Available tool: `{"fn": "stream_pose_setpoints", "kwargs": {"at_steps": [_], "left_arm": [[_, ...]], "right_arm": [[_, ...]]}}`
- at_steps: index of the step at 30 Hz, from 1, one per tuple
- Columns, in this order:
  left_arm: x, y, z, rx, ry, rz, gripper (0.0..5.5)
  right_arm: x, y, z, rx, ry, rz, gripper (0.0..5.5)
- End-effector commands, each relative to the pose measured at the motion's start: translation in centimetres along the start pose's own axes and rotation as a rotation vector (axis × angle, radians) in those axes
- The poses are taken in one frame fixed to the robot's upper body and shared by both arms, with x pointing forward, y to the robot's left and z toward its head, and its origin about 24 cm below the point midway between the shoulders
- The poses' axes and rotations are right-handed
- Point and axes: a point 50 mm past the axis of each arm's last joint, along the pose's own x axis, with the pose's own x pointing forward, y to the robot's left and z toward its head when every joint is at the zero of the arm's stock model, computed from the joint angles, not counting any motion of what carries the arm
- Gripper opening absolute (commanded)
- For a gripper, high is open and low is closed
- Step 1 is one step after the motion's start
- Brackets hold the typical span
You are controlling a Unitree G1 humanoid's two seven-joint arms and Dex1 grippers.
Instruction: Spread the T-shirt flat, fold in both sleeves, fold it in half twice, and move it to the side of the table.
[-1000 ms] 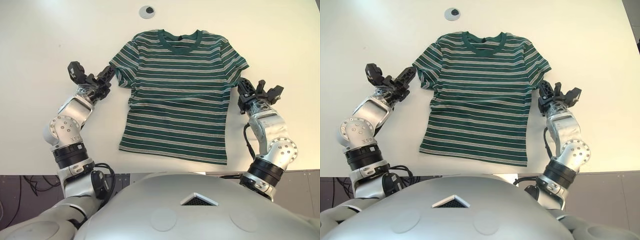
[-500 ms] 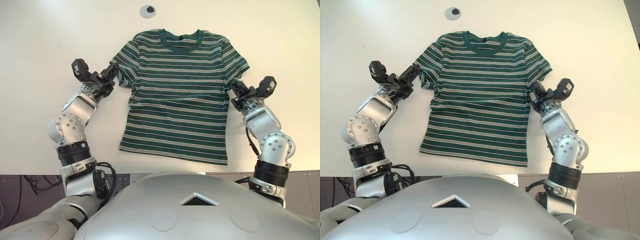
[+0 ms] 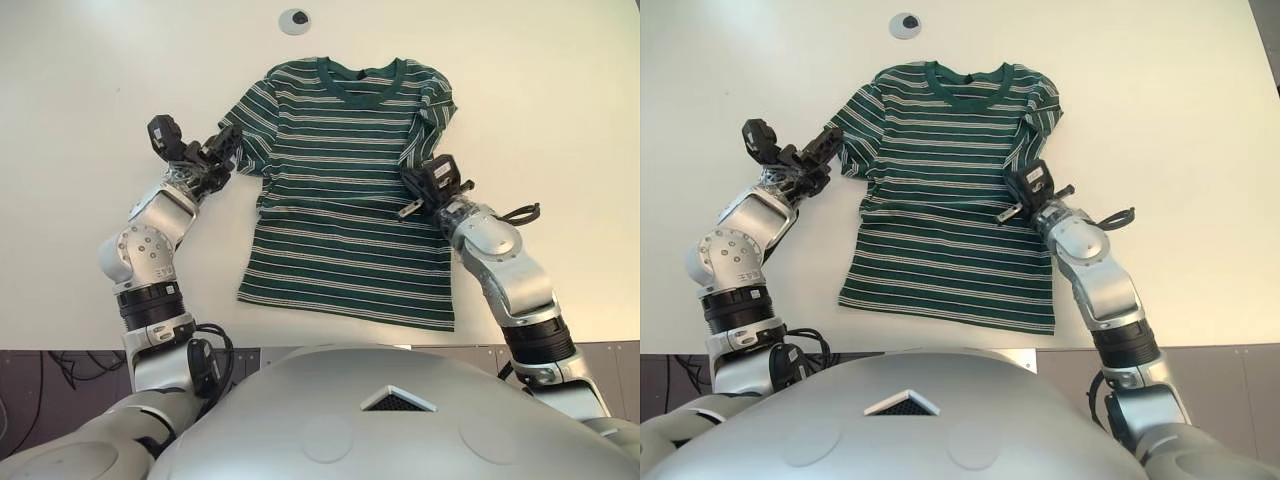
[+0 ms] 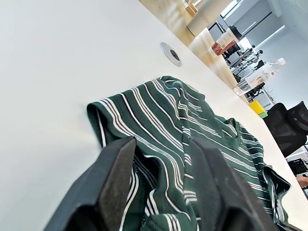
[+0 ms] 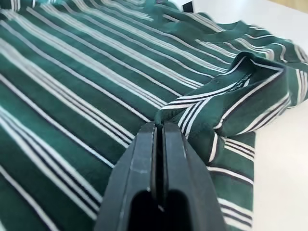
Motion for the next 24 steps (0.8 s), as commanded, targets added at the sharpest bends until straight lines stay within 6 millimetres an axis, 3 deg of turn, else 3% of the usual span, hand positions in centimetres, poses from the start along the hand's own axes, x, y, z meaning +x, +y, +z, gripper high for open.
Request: {"fn": "stream_pose_setpoints", "kwargs": {"at_steps": [1,3,7,14,17,24], "left_arm": [[0.5,-0.2,-0.1,0.01,-0.001,-0.001,1.98],[0.6,-0.2,-0.1,0.011,-0.001,-0.004,1.98],[0.7,-0.2,-0.1,0.012,-0.004,-0.004,1.98],[0.6,0.0,-0.2,0.01,-0.021,0.004,1.98],[0.7,-0.1,-0.1,0.011,-0.027,0.0,1.98],[1.0,-0.3,-0.3,0.011,-0.023,-0.006,1.98]], "right_arm": [[0.2,-0.9,-0.4,-0.096,0.026,-0.027,0.02],[0.2,-1.0,-0.4,-0.108,0.018,-0.029,0.02],[0.0,-1.0,0.4,-0.081,-0.046,-0.015,0.72],[-0.7,-1.6,4.0,-0.005,-0.225,0.054,2.14],[-1.2,-1.2,4.9,0.047,-0.277,0.117,2.18],[1.1,-5.7,4.2,0.119,-0.192,-0.215,2.18]]}}
